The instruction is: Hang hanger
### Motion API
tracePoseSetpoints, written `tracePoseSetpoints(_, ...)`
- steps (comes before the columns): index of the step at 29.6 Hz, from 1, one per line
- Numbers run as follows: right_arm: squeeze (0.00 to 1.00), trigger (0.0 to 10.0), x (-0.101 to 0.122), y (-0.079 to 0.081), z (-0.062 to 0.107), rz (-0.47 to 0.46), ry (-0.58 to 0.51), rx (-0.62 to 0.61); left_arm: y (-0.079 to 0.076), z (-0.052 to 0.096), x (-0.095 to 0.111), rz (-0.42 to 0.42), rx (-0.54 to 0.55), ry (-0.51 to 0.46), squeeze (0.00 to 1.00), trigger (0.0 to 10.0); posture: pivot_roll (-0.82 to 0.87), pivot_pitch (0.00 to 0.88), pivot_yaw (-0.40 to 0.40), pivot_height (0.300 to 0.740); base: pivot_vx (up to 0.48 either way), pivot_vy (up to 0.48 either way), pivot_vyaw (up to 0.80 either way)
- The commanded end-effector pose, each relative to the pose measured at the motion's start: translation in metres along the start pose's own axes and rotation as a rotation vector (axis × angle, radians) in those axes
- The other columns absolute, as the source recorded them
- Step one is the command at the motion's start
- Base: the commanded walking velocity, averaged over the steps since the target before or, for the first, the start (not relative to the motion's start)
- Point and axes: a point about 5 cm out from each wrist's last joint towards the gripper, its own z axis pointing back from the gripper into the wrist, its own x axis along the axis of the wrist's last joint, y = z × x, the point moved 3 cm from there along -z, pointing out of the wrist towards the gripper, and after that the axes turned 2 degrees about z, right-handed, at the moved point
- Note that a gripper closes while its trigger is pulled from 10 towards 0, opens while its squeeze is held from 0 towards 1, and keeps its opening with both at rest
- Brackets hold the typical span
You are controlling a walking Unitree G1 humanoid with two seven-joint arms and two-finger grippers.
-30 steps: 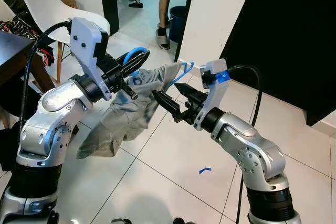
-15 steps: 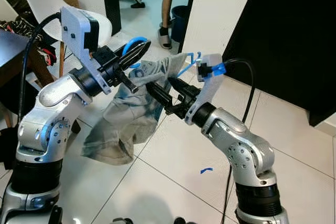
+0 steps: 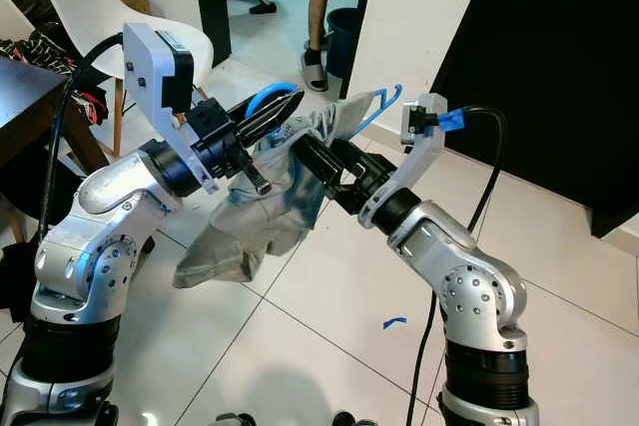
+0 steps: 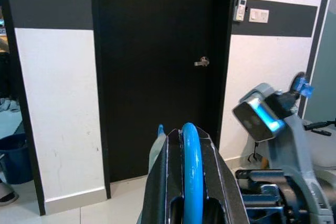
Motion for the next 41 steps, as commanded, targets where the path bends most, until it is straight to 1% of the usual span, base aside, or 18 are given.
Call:
tracePoseSetpoints(1, 0.00, 10.0, 0.002, 0.003, -0.002, -0.013, -0.004, 0.012, -0.010, -0.001, -0.005, 0.022, -0.050, 0.013, 0.00, 10.0, 0.09, 0.222, -0.047, 0.740, 0.000, 0.000, 0.00)
tracePoseSetpoints(4, 0.00, 10.0, -0.002, 0.002, -0.004, -0.040, 0.024, 0.000, -0.012, -0.002, -0.005, 0.019, -0.059, 0.015, 0.00, 10.0, 0.09, 0.222, -0.047, 0.740, 0.000, 0.000, 0.00)
tracePoseSetpoints(5, 0.00, 3.8, -0.003, 0.002, -0.006, -0.045, 0.032, -0.003, -0.013, -0.003, -0.005, 0.019, -0.061, 0.015, 0.00, 10.0, 0.08, 0.219, -0.047, 0.740, 0.000, 0.000, 0.00)
tracePoseSetpoints(8, 0.00, 3.8, -0.003, 0.002, -0.006, -0.050, 0.034, -0.004, -0.013, -0.003, -0.005, 0.019, -0.062, 0.014, 0.00, 10.0, 0.08, 0.219, -0.047, 0.740, 0.000, 0.000, 0.00)
tracePoseSetpoints(9, 0.00, 0.0, -0.003, 0.003, -0.007, -0.047, 0.033, -0.002, -0.014, -0.003, -0.005, 0.020, -0.064, 0.013, 0.00, 10.0, 0.09, 0.212, -0.047, 0.740, 0.000, 0.000, 0.00)
tracePoseSetpoints(15, 0.00, 0.0, -0.003, 0.003, -0.007, -0.037, 0.028, -0.005, -0.014, -0.003, -0.004, 0.017, -0.068, 0.012, 0.00, 10.0, 0.09, 0.196, -0.046, 0.740, 0.000, 0.000, 0.00)
tracePoseSetpoints(19, 0.00, 0.0, -0.002, 0.003, -0.007, -0.035, 0.022, -0.011, -0.010, -0.002, -0.003, 0.005, -0.054, 0.011, 0.00, 10.0, 0.09, 0.196, -0.046, 0.740, 0.000, 0.000, 0.00)
tracePoseSetpoints(21, 0.00, 0.0, 0.001, -0.001, -0.005, -0.031, 0.017, -0.027, 0.003, 0.003, -0.003, -0.024, 0.013, 0.026, 0.00, 10.0, 0.09, 0.190, -0.050, 0.740, 0.000, 0.000, 0.00)
tracePoseSetpoints(22, 0.00, 0.0, 0.001, -0.001, -0.005, -0.031, 0.017, -0.027, 0.003, 0.003, -0.003, -0.024, 0.013, 0.026, 0.00, 10.0, 0.09, 0.190, -0.050, 0.740, 0.000, 0.000, 0.00)
tracePoseSetpoints(23, 0.00, 0.0, 0.001, -0.003, -0.004, -0.024, 0.017, -0.037, 0.010, 0.006, -0.004, -0.039, 0.050, 0.036, 0.00, 10.0, 0.09, 0.189, -0.051, 0.740, 0.000, 0.000, 0.00)
tracePoseSetpoints(25, 0.00, 0.0, 0.002, -0.007, -0.003, -0.012, 0.020, -0.053, 0.016, 0.009, -0.006, -0.056, 0.082, 0.050, 0.00, 10.0, 0.08, 0.188, -0.052, 0.740, 0.000, 0.000, 0.00)
tracePoseSetpoints(28, 0.00, 0.0, 0.003, -0.009, -0.002, -0.006, 0.019, -0.064, 0.017, 0.011, -0.006, -0.061, 0.083, 0.055, 0.00, 10.0, 0.08, 0.188, -0.052, 0.740, 0.000, 0.000, 0.00)
tracePoseSetpoints(31, 0.00, 0.0, 0.009, -0.018, 0.000, 0.004, 0.002, -0.095, 0.023, 0.015, -0.007, -0.084, 0.106, 0.077, 0.00, 10.0, 0.08, 0.189, -0.052, 0.740, 0.000, 0.000, 0.00)
tracePoseSetpoints(34, 0.00, 0.0, 0.009, -0.018, 0.000, 0.004, 0.002, -0.095, 0.023, 0.015, -0.007, -0.084, 0.106, 0.077, 0.00, 10.0, 0.08, 0.189, -0.052, 0.740, 0.000, 0.000, 0.00)
tracePoseSetpoints(35, 0.00, 0.0, 0.013, -0.022, 0.002, 0.014, -0.006, -0.111, 0.027, 0.019, -0.009, -0.105, 0.121, 0.104, 0.00, 10.0, 0.08, 0.192, -0.051, 0.740, 0.000, 0.000, 0.00)
tracePoseSetpoints(36, 0.00, 0.0, 0.013, -0.022, 0.002, 0.014, -0.006, -0.111, 0.027, 0.019, -0.009, -0.105, 0.121, 0.104, 0.00, 10.0, 0.08, 0.192, -0.051, 0.740, 0.000, 0.000, 0.00)
tracePoseSetpoints(37, 0.00, 0.0, 0.018, -0.027, 0.005, 0.027, -0.018, -0.131, 0.032, 0.024, -0.015, -0.130, 0.139, 0.144, 0.00, 10.0, 0.08, 0.193, -0.050, 0.740, 0.000, 0.000, 0.00)
tracePoseSetpoints(41, 0.00, 0.0, 0.023, -0.034, 0.008, 0.049, -0.021, -0.155, 0.036, 0.030, -0.022, -0.155, 0.158, 0.189, 0.00, 10.0, 0.08, 0.194, -0.051, 0.740, 0.000, 0.000, 0.00)
